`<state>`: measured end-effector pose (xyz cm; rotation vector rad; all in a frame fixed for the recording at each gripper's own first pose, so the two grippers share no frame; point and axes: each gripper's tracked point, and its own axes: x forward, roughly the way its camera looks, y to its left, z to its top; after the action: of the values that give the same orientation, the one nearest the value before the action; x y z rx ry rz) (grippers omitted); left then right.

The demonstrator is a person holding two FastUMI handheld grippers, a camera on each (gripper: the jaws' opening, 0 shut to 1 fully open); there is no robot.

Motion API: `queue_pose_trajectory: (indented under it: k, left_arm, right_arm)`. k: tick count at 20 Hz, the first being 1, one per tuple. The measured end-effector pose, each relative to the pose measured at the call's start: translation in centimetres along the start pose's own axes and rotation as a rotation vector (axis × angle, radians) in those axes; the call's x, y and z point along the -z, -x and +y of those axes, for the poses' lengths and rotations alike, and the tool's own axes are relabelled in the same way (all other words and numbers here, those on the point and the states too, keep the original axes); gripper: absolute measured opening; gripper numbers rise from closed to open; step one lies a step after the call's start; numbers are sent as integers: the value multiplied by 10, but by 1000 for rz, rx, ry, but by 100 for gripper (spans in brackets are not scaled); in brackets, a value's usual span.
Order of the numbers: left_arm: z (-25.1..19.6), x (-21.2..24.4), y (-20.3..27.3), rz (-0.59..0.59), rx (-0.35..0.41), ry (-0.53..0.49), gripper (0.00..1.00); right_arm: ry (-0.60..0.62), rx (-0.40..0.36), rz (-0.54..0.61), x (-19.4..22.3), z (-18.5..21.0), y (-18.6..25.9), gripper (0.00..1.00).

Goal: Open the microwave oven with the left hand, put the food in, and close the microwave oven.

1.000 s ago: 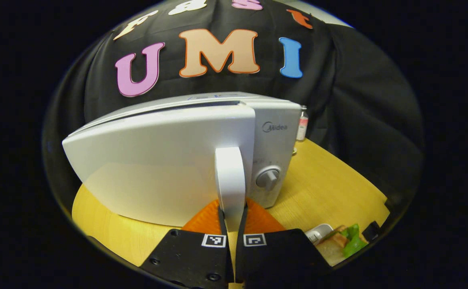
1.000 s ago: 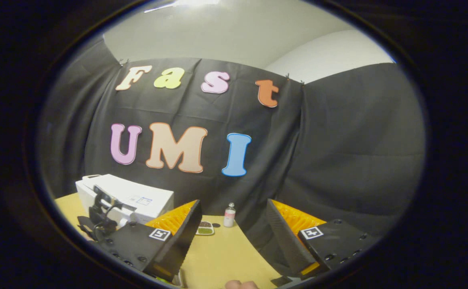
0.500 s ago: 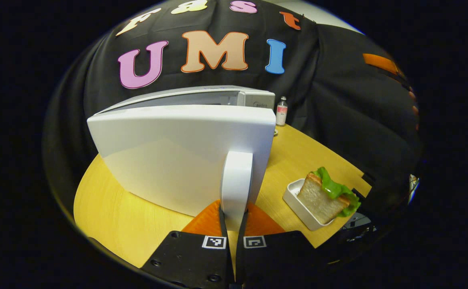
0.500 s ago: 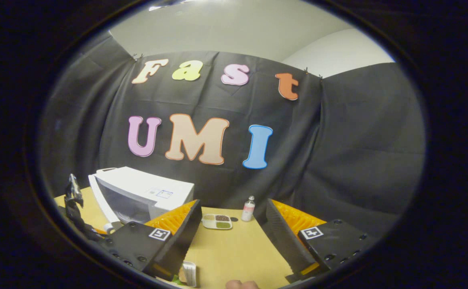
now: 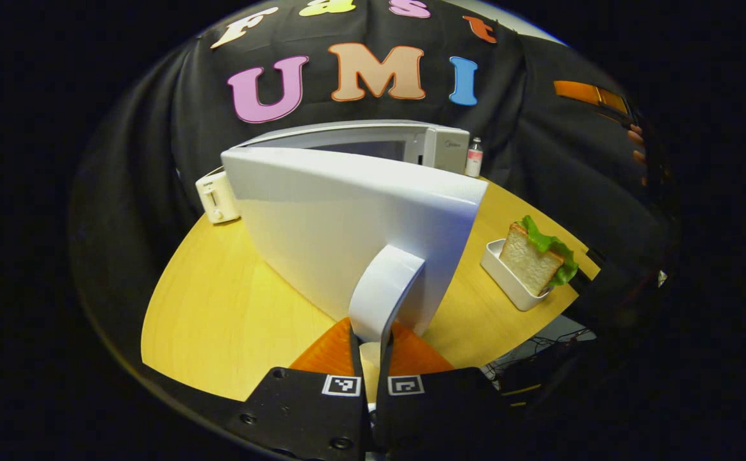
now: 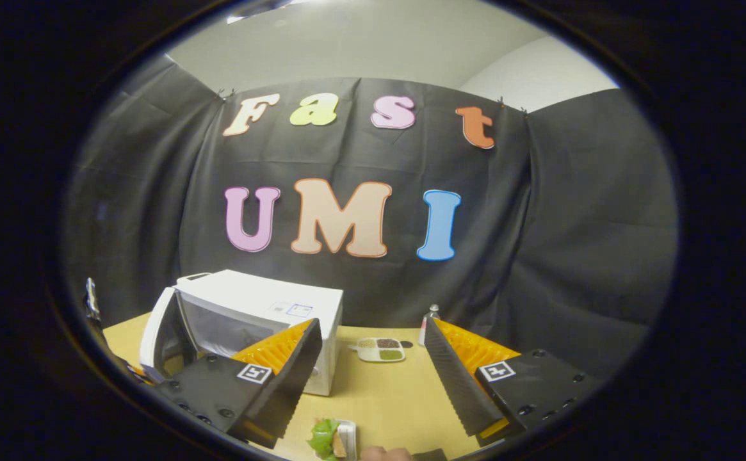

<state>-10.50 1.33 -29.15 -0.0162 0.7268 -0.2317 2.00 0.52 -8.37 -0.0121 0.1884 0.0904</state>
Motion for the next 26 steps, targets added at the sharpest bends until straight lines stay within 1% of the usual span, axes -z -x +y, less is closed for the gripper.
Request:
queue_pose_trajectory:
  k: [1,2,3,6,7,8,11,16,18,20,21,22,24,25,26]
  left_arm:
    - [11,4,6,4,-24,19,1]
    - [22,9,12,10,-50,35,1]
    - [34,14,18,15,-76,49,1]
    - [68,25,31,25,-144,92,1]
    - [79,28,35,28,-167,101,1]
    - [88,31,40,26,-176,119,1]
    - [101,35,46,20,-175,191,0]
    - [103,35,47,20,-155,181,0]
    - [101,36,48,24,-137,203,4]
    - [108,38,52,21,-165,200,10]
    - [112,37,56,13,-189,177,23]
    - [114,34,63,1,-204,149,46]
    - [112,13,78,-57,-197,98,91]
    - [110,7,85,-72,-200,85,99]
    - [108,1,92,-82,-195,74,99]
  right_arm:
    - [0,-5,4,2,5,0,97]
    - [1,-9,9,4,10,0,100]
    - [4,-15,14,5,15,-1,97]
    - [9,-29,35,15,26,-3,97]
    - [3,-33,46,20,30,-4,100]
    - [-2,-35,61,26,33,-3,100]
    - [-18,-41,107,42,43,-2,97]
    - [-5,-47,171,68,53,4,97]
    - [7,-44,196,80,53,7,97]
    - [16,-47,226,94,55,10,97]
    - [21,-52,240,101,56,12,97]
    - [28,-59,254,108,59,14,97]
    - [43,-72,290,125,62,18,98]
    - [47,-79,303,131,64,20,98]
    - [54,-86,316,140,65,20,98]
